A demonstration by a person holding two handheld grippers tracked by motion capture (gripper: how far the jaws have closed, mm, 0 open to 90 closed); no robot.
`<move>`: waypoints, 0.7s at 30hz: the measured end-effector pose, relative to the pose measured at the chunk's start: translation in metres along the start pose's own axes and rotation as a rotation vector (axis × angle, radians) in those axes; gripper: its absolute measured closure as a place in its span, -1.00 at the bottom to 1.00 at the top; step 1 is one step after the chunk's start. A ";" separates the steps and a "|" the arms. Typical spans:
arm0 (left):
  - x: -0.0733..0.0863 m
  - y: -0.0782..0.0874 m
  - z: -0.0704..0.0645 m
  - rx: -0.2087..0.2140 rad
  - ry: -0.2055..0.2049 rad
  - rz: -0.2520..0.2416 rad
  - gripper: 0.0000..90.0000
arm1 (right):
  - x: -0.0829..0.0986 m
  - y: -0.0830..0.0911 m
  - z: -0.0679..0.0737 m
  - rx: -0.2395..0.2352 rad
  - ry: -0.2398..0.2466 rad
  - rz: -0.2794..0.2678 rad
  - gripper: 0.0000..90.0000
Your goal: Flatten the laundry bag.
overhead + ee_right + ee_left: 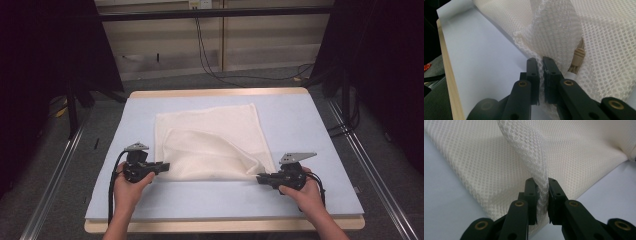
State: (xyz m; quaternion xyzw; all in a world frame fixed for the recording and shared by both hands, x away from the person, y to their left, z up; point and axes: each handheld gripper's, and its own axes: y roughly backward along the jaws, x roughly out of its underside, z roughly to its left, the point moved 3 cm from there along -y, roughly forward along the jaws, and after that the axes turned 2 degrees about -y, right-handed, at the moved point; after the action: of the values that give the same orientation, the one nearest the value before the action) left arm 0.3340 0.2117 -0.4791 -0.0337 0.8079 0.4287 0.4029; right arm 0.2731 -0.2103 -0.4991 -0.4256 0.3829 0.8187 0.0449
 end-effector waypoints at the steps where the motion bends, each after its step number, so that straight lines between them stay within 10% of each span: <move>1: 0.001 0.001 0.000 0.003 -0.006 0.011 0.78 | 0.000 0.001 0.001 0.000 -0.007 0.004 0.88; 21: 0.023 0.012 -0.008 -0.020 -0.015 0.039 0.80 | 0.020 0.035 0.001 0.002 -0.034 -0.041 0.89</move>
State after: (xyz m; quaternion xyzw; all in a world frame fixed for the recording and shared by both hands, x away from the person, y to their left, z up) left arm 0.3088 0.2201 -0.4840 -0.0185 0.8011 0.4447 0.4002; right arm 0.2459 -0.2390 -0.4923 -0.4192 0.3742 0.8243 0.0686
